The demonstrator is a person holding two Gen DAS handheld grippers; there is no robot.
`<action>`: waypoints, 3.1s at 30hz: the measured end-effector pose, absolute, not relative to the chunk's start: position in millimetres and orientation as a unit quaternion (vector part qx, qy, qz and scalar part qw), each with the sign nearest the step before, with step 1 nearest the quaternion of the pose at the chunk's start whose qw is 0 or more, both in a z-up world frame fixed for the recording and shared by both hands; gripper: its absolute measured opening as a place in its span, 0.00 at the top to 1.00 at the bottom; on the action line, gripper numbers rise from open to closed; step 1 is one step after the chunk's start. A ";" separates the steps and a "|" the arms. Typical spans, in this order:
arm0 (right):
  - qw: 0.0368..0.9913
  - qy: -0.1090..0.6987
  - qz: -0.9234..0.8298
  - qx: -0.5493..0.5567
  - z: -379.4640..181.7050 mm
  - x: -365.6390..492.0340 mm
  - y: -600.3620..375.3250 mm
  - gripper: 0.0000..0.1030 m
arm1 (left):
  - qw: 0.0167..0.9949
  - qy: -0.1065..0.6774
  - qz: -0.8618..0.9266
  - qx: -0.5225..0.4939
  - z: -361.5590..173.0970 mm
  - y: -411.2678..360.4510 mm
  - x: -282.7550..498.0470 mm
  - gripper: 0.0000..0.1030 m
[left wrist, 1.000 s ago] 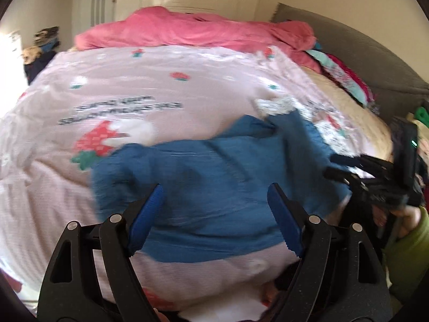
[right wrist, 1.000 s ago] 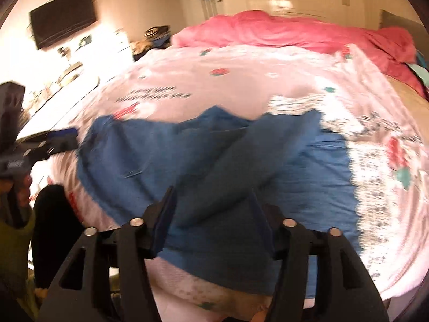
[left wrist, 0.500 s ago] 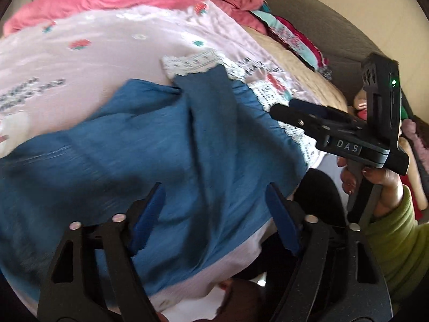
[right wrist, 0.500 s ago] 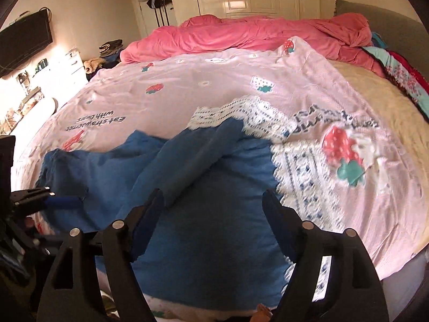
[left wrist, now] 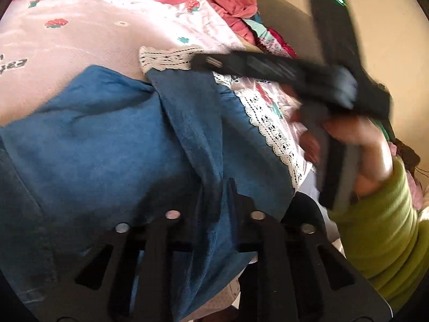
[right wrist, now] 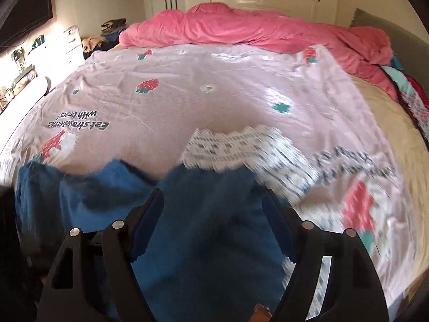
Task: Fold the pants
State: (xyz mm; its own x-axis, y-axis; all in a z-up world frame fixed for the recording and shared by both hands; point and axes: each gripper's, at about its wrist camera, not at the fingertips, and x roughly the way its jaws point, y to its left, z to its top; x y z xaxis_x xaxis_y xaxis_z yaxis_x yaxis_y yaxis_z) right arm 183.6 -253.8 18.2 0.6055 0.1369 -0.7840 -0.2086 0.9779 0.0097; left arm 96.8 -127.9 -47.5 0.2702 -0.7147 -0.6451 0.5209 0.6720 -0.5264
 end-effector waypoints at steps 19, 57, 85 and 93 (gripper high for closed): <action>0.884 0.460 0.067 -0.051 -2.3 239.9 -246.8 0.91 | 0.821 0.419 -0.384 -0.047 -30.1 -132.6 76.9 0.92; 0.862 0.408 0.034 0.300 -21.3 -12.9 -442.3 0.85 | 0.839 0.357 -0.393 0.122 -21.3 -140.9 32.6 1.00; 0.891 0.427 0.141 0.056 -5.5 8.2 -328.0 0.49 | 0.877 0.371 -0.304 0.017 8.7 -37.5 3.0 0.49; 0.879 0.459 0.128 0.021 -43.5 26.9 -306.8 0.44 | 0.909 0.392 -0.096 -0.107 11.4 76.8 28.0 0.28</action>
State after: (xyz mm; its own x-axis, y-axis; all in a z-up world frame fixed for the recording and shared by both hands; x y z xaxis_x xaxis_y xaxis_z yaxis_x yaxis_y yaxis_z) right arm 26.9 -306.8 -43.5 0.5452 0.2446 -0.8019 -0.2051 0.9663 0.1553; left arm 28.0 76.8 11.4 0.6737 -0.2577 -0.6926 0.0905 0.9589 -0.2687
